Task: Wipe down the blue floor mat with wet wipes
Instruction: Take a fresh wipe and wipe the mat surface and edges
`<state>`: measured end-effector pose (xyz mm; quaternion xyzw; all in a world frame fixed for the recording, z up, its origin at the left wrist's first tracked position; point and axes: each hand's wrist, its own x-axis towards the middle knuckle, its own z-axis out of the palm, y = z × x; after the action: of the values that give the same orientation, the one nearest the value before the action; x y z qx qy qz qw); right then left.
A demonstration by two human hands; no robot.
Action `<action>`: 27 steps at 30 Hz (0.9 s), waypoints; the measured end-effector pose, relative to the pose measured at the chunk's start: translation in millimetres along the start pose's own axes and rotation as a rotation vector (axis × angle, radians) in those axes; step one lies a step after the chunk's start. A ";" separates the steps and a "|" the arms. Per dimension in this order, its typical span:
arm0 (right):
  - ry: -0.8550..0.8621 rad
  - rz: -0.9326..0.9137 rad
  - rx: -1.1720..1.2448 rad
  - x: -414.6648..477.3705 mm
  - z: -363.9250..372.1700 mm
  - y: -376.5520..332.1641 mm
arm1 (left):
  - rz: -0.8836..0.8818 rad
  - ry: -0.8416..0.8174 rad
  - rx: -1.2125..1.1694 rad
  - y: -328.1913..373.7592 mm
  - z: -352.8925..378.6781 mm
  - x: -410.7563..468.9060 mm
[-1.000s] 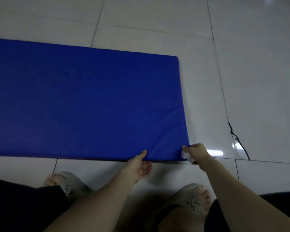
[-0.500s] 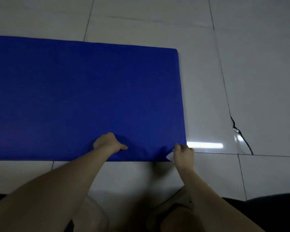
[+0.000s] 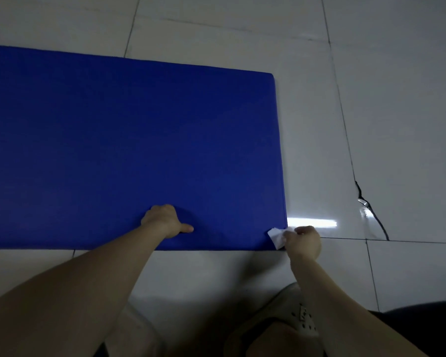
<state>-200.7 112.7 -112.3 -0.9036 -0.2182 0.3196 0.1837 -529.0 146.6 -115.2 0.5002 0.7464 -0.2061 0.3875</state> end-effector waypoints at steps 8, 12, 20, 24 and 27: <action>0.019 -0.223 -0.039 -51.1 51.1 -6.0 | 0.020 -0.003 0.027 -1.0 -1.1 5.9; -0.093 -0.358 -0.147 -75.6 71.4 -7.2 | 0.013 0.005 0.050 -0.8 -1.4 6.7; -0.501 -0.813 -0.391 -111.9 99.4 -16.0 | -0.001 -0.005 0.073 2.9 -3.2 5.3; -0.456 -0.782 -0.538 -93.6 90.4 -19.5 | -0.001 -0.009 0.062 1.6 -2.5 6.4; -0.306 -0.648 -0.509 -54.6 61.5 -13.3 | 0.005 -0.019 0.032 0.1 -2.4 7.3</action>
<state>-283.1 107.7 -123.6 -0.7473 -0.5868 0.3116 0.0113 -531.2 152.6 -119.4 0.5062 0.7380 -0.2221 0.3871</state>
